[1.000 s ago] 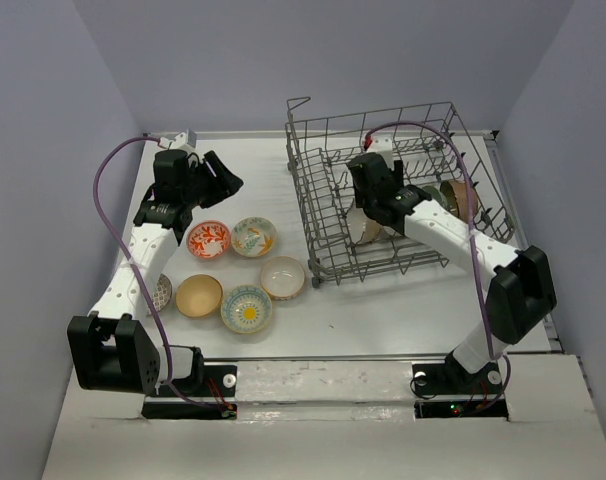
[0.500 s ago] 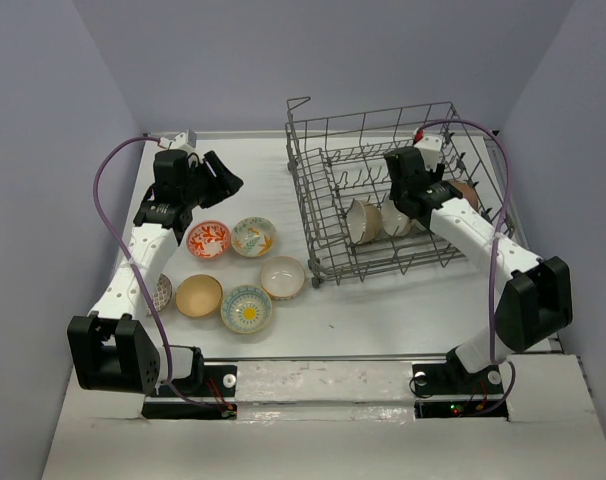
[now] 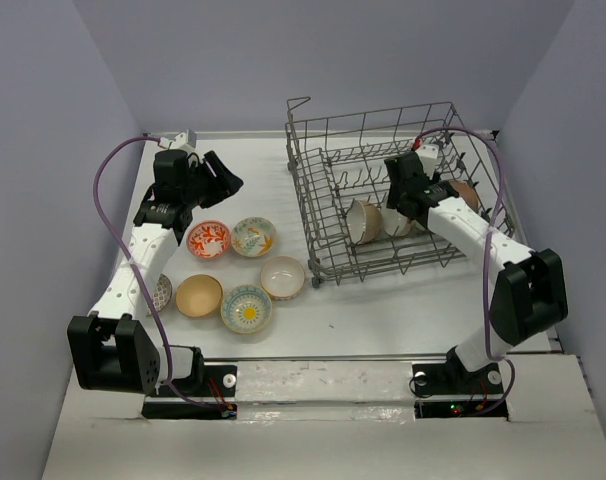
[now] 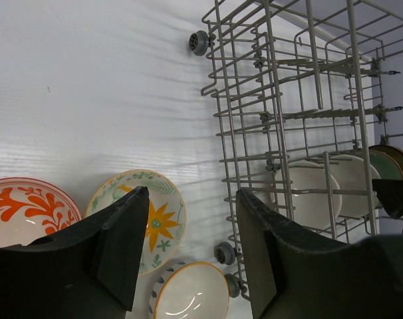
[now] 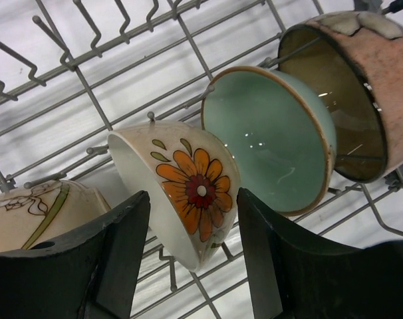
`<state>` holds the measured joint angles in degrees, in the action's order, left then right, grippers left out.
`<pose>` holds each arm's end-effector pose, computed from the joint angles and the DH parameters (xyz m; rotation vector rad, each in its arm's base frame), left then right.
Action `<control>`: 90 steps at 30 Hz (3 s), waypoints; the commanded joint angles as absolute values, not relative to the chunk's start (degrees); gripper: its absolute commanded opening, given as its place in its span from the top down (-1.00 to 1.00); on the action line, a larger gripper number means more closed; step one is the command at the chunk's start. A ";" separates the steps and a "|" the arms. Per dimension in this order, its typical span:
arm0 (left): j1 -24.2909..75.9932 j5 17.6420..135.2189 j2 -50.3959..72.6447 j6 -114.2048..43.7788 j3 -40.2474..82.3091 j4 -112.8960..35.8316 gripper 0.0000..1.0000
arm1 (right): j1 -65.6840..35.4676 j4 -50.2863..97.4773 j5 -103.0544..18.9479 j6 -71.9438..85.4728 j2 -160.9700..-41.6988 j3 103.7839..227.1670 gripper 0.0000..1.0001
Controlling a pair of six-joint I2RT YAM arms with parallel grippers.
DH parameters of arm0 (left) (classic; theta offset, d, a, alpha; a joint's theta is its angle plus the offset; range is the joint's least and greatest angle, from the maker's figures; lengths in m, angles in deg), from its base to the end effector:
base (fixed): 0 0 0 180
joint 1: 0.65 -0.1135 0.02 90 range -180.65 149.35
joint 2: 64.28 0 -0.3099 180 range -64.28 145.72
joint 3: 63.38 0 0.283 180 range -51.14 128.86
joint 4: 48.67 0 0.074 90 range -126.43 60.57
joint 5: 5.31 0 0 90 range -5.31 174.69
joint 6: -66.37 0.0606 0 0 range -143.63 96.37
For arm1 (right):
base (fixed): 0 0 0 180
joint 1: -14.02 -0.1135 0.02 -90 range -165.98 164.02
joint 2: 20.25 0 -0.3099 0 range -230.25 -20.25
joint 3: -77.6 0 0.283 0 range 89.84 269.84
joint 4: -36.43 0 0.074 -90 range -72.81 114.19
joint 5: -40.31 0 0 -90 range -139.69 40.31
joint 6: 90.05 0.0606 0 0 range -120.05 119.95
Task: Load the bowls into the dish rack
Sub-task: Pick up the bowl from the dish rack.
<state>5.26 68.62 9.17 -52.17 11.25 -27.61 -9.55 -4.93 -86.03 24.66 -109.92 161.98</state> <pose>0.3355 -0.0516 0.3714 -0.1934 1.9522 -0.6689 0.3666 0.1208 0.3080 0.3080 2.1913 -0.3005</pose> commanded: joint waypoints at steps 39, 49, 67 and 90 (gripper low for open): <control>5.42 68.87 9.46 -51.23 11.26 -30.01 -0.28 | -9.71 -2.79 -74.39 20.25 -113.51 160.86 -0.54; 5.42 68.96 9.19 -51.14 10.82 -30.10 -0.28 | -9.71 -3.41 -77.91 22.36 -112.89 161.30 -0.57; 5.42 68.78 9.19 -51.14 10.56 -30.19 -0.28 | -8.13 -5.16 -84.23 24.12 -109.29 160.42 -0.62; 5.42 68.52 9.28 -51.06 10.65 -30.10 -0.28 | -4.09 1.42 -73.16 22.19 -109.55 157.26 -0.67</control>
<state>5.26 69.03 9.82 -51.99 11.14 -27.67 -4.68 -2.99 -75.17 22.60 -110.71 157.83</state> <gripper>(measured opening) 0.637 0.831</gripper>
